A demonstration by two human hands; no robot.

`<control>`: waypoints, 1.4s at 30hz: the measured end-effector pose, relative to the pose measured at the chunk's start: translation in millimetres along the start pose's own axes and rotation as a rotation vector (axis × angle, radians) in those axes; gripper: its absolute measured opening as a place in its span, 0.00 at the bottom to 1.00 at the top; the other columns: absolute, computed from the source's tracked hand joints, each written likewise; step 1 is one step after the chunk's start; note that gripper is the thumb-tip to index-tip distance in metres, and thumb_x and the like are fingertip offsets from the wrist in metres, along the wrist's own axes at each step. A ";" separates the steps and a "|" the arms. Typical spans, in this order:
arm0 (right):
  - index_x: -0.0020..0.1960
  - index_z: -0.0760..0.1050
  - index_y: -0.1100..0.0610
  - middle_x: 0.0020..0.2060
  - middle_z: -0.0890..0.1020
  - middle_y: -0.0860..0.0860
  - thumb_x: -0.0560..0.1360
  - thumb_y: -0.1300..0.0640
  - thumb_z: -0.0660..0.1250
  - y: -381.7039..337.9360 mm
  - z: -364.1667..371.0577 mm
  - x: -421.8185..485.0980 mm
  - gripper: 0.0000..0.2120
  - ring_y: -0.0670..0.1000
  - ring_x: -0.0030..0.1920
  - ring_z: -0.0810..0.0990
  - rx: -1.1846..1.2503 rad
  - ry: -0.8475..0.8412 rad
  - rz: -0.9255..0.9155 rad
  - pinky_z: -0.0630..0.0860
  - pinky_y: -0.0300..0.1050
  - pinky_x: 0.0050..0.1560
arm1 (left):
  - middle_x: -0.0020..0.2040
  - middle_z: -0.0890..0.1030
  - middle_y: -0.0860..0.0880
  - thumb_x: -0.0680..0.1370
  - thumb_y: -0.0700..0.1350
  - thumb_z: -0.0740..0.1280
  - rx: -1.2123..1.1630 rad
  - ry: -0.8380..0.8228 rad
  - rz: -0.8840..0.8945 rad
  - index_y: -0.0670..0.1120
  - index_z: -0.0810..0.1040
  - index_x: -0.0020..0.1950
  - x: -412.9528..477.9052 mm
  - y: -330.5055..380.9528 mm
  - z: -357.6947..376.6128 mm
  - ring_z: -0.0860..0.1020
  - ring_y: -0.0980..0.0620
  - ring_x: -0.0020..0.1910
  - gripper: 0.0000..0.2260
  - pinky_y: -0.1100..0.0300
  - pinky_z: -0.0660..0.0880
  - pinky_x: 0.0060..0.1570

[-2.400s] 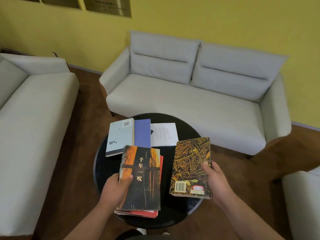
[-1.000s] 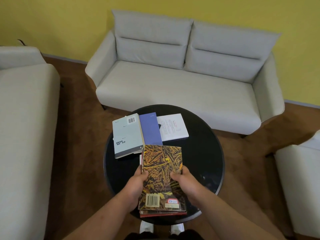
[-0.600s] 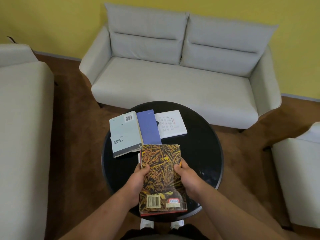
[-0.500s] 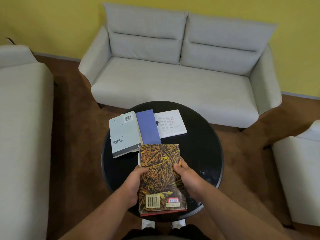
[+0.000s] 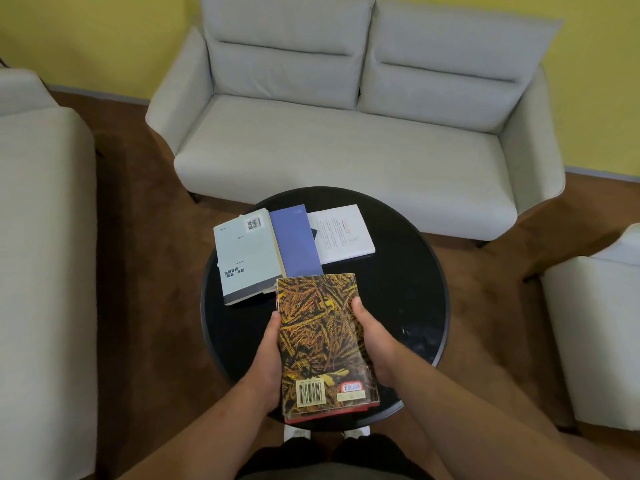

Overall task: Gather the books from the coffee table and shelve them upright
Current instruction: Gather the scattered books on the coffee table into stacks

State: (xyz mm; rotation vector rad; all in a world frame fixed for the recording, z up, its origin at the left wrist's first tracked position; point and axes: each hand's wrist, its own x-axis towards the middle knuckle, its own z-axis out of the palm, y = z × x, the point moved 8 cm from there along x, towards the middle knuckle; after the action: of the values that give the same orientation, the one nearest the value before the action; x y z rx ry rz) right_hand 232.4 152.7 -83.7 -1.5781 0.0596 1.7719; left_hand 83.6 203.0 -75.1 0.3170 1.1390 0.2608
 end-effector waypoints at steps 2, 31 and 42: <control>0.69 0.75 0.52 0.59 0.85 0.59 0.75 0.28 0.58 -2.2 1.6 0.8 0.35 0.62 0.60 0.83 -0.028 -0.022 -0.024 0.75 0.61 0.66 | 0.58 0.85 0.38 0.77 0.71 0.55 0.029 -0.006 0.002 0.47 0.80 0.65 1.9 1.2 -3.6 0.82 0.35 0.59 0.33 0.40 0.74 0.64; 0.52 0.77 0.52 0.54 0.82 0.54 0.82 0.51 0.64 -131.5 -2.6 22.1 0.06 0.53 0.55 0.81 -0.525 0.222 -0.381 0.77 0.51 0.60 | 0.54 0.80 0.48 0.82 0.49 0.65 0.677 0.565 0.458 0.42 0.78 0.60 19.6 131.3 -72.9 0.78 0.44 0.57 0.12 0.53 0.72 0.54; 0.69 0.69 0.60 0.67 0.76 0.55 0.81 0.50 0.66 -157.3 46.6 136.4 0.21 0.57 0.64 0.76 -0.688 0.103 -0.120 0.74 0.56 0.67 | 0.59 0.82 0.41 0.76 0.40 0.72 0.468 0.699 0.286 0.37 0.79 0.60 95.1 152.8 -120.9 0.81 0.40 0.56 0.14 0.45 0.79 0.59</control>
State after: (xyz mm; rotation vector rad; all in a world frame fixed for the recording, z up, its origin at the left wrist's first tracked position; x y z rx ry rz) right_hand 285.2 355.5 -123.8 -2.0898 -0.6444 1.7044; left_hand 4.0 392.5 -144.1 0.8500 1.8501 0.3699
